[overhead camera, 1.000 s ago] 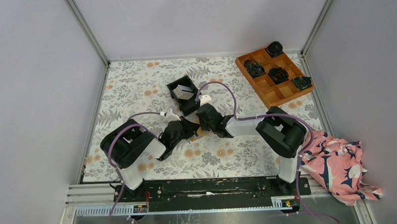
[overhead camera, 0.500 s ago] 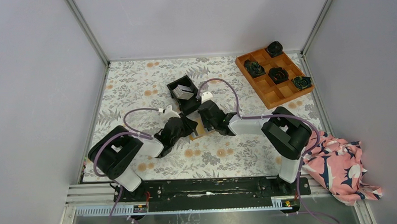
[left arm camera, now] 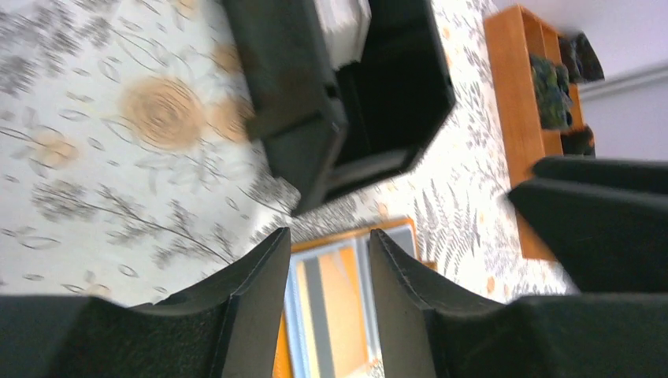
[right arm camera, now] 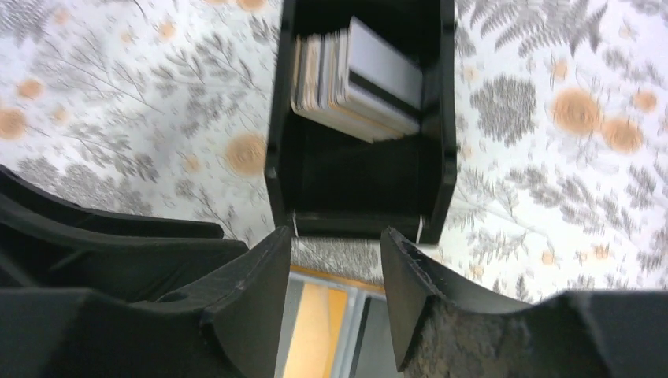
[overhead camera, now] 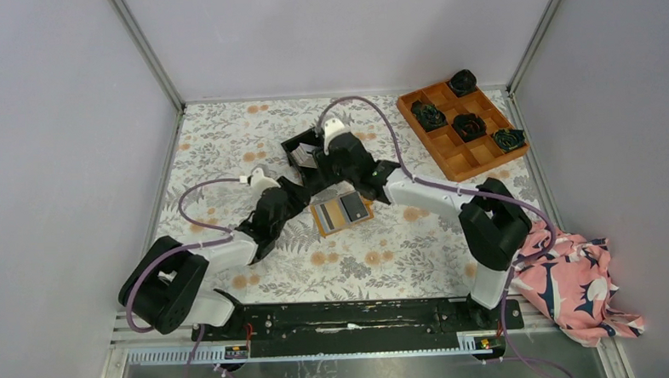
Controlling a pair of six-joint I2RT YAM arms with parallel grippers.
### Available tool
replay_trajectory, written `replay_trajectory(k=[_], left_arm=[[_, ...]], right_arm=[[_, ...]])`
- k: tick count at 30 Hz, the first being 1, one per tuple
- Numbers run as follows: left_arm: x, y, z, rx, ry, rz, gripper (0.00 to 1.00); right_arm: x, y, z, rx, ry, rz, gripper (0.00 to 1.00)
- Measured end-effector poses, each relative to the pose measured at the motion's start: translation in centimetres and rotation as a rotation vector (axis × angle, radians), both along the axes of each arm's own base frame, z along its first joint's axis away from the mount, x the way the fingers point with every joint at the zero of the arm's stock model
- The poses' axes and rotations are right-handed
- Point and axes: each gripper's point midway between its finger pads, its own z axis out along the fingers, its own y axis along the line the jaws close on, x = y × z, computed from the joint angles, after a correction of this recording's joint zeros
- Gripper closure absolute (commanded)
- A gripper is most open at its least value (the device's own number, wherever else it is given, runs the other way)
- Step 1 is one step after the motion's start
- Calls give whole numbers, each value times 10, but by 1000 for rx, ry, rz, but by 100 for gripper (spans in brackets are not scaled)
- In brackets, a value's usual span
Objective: Put the credit cards into the card holder
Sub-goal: Pick up the credit card from the storage box.
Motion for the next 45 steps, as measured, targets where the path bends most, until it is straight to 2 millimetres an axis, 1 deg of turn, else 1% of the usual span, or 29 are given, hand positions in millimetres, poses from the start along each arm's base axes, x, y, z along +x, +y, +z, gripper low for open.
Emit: replay_trajectory(k=[2, 4, 6, 7, 9, 11, 13, 19, 21, 23, 26, 32, 36, 43, 45], left_arm=[[9, 17, -1, -4, 6, 42, 48], [15, 30, -1, -8, 10, 73, 46], [22, 41, -1, -12, 14, 100, 46], [26, 45, -1, -17, 15, 104, 46], [33, 48, -2, -25, 21, 108, 45], [38, 49, -5, -30, 28, 101, 45], [42, 48, -8, -37, 34, 89, 45], [53, 40, -19, -66, 43, 43, 45], [55, 39, -24, -72, 49, 35, 45], [56, 38, -28, -76, 54, 26, 45], [57, 37, -30, -82, 58, 17, 45], [60, 40, -30, -91, 55, 15, 45], [61, 42, -30, -94, 55, 18, 45], [63, 42, -33, -99, 65, 13, 45], [65, 41, -33, -100, 66, 10, 45]], right_arm=[[15, 11, 21, 38, -19, 29, 45], [34, 26, 42, 70, -40, 63, 41], [51, 30, 49, 80, -43, 72, 39], [62, 37, 54, 90, -45, 89, 39], [80, 49, 58, 105, -49, 114, 39], [91, 56, 53, 108, -38, 133, 38], [98, 60, 40, 104, -10, 148, 38], [108, 63, -6, 82, 83, 176, 38], [110, 61, -19, 76, 115, 180, 38], [113, 61, -28, 80, 137, 185, 39], [119, 64, -36, 91, 154, 188, 39], [120, 70, -47, 126, 197, 203, 43], [118, 73, -54, 143, 227, 205, 49], [119, 73, -50, 188, 257, 197, 62], [119, 74, -49, 200, 259, 197, 63]])
